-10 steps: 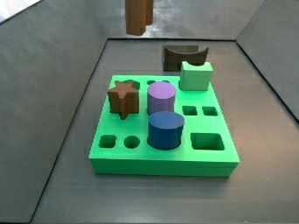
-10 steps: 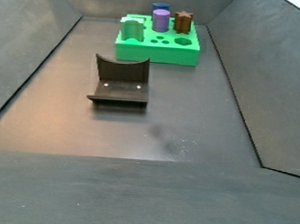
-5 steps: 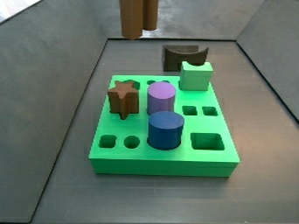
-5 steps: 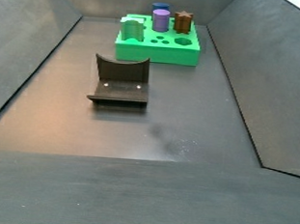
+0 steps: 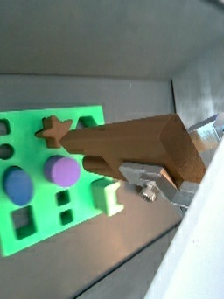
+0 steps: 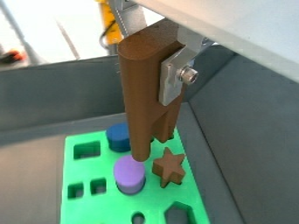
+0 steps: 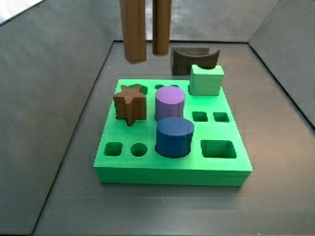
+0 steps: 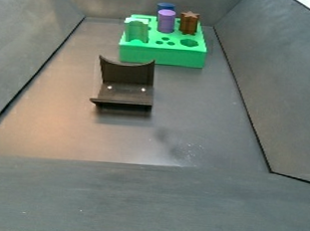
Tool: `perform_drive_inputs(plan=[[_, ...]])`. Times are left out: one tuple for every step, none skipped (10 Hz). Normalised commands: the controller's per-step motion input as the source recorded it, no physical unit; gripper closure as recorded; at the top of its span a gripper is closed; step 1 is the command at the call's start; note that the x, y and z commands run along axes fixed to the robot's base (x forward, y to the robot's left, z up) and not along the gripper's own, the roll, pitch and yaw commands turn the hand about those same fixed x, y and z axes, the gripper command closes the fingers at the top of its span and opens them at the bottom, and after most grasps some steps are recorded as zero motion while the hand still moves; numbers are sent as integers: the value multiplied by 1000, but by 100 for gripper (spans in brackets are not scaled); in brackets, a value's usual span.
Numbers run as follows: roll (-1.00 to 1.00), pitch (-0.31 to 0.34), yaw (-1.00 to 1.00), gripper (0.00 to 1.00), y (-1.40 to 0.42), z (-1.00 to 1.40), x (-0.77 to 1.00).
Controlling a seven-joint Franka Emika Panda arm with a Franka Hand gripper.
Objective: Pick up the square-circle object. Move up. Rotate the square-circle object. Place the square-circle object on the fixture. Regrasp the square-circle object. Move to above the board. Insert the square-circle object.
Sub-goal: Insert the square-circle object.
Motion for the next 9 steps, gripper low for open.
perform_drive_inputs(plan=[[0, -206, -749, 100, -423, -369, 0], [0, -231, -726, 100, -437, -409, 0], [0, -229, -737, 100, -426, -386, 0], [-39, -223, -826, 100, -314, -337, 0], [-57, -180, -940, 100, -166, -306, 0], [-41, -87, -989, 100, -120, -237, 0], [-29, -29, -1000, 100, -89, -203, 0], [0, 0, -997, 100, -120, -154, 0], [0, 36, -814, 100, -237, -106, 0]])
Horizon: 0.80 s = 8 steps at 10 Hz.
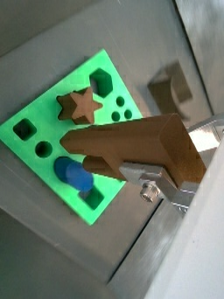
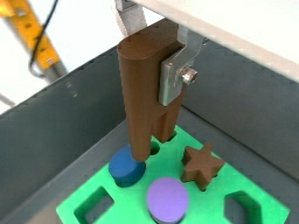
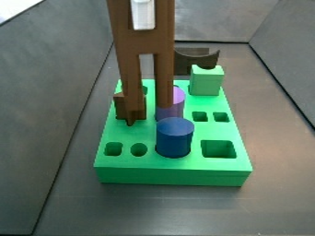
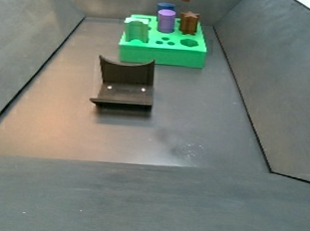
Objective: Pick up the square-circle object. Move up. Rotate the square-circle object. Place the square-circle object on the fixture. Regrasp the square-circle object. Move to above the board. Insert the square-circle object.
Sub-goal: Insert the square-circle object.
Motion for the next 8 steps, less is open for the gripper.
perform_drive_inputs(plan=[[71, 386, -454, 100, -149, -117, -94], [140, 500, -380, 100, -100, 0, -17], [146, 500, -343, 100, -120, 0, 0], [110, 490, -311, 100, -106, -34, 0], [97, 413, -134, 100, -29, -189, 0], [50, 196, -57, 100, 0, -380, 0], [29, 11, -31, 100, 0, -363, 0], [89, 76, 0, 100, 0, -329, -46]])
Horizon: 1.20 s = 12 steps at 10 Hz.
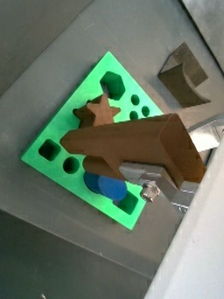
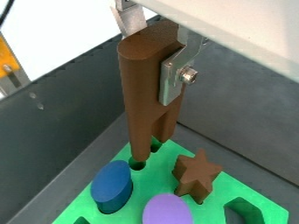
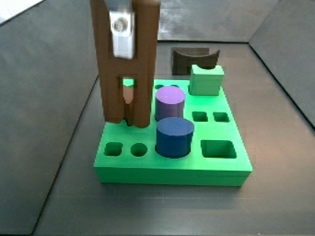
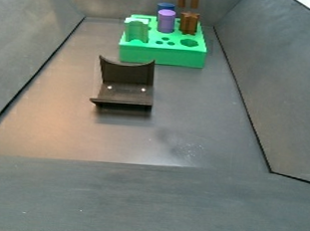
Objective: Pick up the square-circle object. Move up. Rotate the square-circle object. Place the square-circle object on the fixture. Regrasp the square-circle object. Move to above the board. Insert the square-circle object.
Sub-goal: Insert the square-circle object.
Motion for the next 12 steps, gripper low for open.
perform_drive_inputs(plan=[[150, 27, 49, 100, 0, -340, -166], [184, 0, 109, 100, -17, -314, -197], [167, 0, 94, 100, -26, -294, -137], [150, -59, 126, 100, -137, -286, -43], [164, -97, 249, 100, -169, -314, 0], [67, -144, 240, 100, -51, -280, 0], [11, -134, 214, 100, -3, -231, 0], [30, -130, 111, 100, -103, -149, 80], [51, -27, 0, 100, -146, 0, 323], [23, -59, 0, 100, -86, 0, 300], [16, -50, 0, 100, 0, -20, 0], [73, -16, 106, 100, 0, -77, -249]])
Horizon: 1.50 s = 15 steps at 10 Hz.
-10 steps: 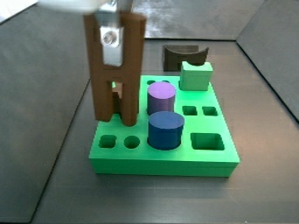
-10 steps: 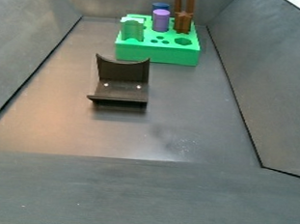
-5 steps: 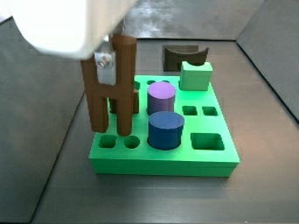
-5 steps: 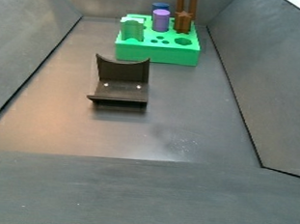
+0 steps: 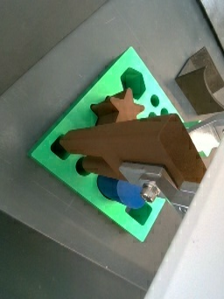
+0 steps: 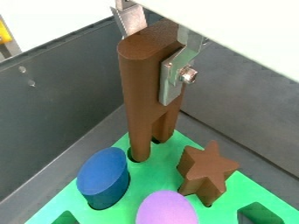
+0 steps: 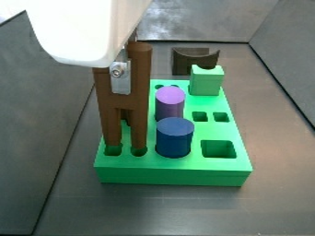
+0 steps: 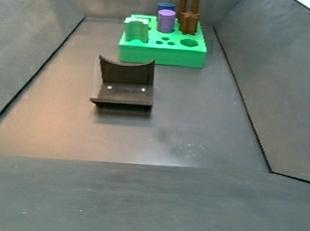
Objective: Pick up the square-circle object. Move up. Rotate the square-circle object. Place the square-circle object on the fixture. Regrasp the square-circle object. Move to above the board. Insert the square-circle object.
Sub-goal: Insert the square-circle object.
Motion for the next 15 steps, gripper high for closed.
perform_drive_inputs(plan=[[200, 0, 146, 100, -94, -191, -246], [153, -166, 243, 100, -63, 0, -3], [139, -163, 237, 100, -109, 0, 0], [127, -186, 191, 100, -111, 20, 117], [0, -213, 183, 100, 0, 171, 0], [0, -179, 0, 100, 0, 0, 17], [40, -181, -83, 100, -37, 0, 111], [0, -206, -186, 100, 0, 0, 100], [1, -234, -220, 100, -23, 0, 34], [13, -234, -231, 100, 0, -114, 26], [24, -199, -203, 100, 0, -243, 34], [46, -131, -146, 100, 0, -266, 0], [0, -39, 0, 100, 0, -234, 20], [0, -6, 54, 100, 0, -226, 69], [19, -43, 29, 100, 0, -257, 0]])
